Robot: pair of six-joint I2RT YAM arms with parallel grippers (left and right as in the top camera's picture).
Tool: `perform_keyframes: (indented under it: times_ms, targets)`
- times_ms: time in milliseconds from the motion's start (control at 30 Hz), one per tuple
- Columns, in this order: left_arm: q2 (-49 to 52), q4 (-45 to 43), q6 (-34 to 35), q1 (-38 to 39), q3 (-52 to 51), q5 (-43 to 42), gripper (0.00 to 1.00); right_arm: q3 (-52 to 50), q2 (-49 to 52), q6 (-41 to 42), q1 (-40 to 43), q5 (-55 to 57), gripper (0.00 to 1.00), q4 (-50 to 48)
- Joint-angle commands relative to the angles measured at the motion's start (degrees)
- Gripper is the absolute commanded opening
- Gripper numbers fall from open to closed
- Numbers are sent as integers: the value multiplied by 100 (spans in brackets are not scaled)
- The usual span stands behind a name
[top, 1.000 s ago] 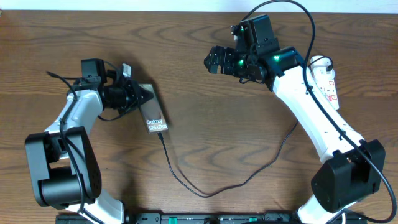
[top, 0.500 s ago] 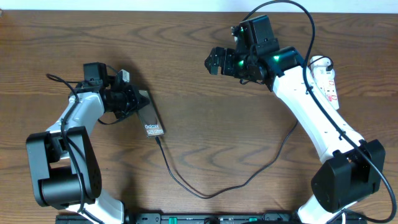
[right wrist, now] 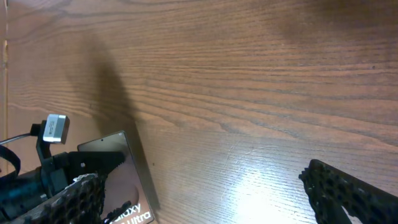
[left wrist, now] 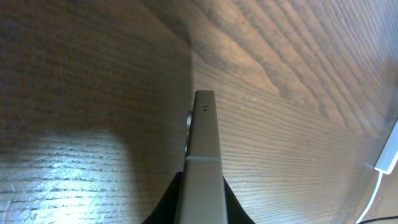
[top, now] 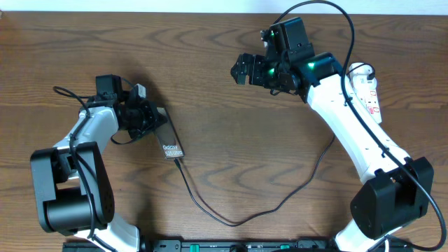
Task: Plug charger to phone and switch on socket
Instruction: 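Lower the phone with the left gripper onto the table, then lay the phone flat on the table and open the left gripper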
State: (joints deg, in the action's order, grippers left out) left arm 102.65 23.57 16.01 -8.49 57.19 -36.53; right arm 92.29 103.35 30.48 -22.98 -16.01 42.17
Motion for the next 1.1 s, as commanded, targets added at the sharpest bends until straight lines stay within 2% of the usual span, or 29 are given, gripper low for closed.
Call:
perform_keyframes:
  times_ms: [0, 567, 667, 733, 933, 1067]
  targets:
    - [13, -81, -98, 22, -186, 22, 7, 59, -37, -96, 0, 48, 99, 7]
    - [13, -273, -96, 22, -608, 20, 8, 59, -37, -94, 0, 48, 99, 11]
    - [13, -271, -96, 22, -608, 20, 17, 59, -37, -94, 0, 48, 99, 13]
    - [13, -269, -96, 22, -608, 20, 27, 59, -37, -94, 0, 48, 99, 13]
    - [13, -264, -96, 22, -608, 20, 29, 59, -37, -94, 0, 48, 99, 13]
    - [13, -243, -96, 22, -608, 20, 34, 59, -37, -94, 0, 48, 99, 13]
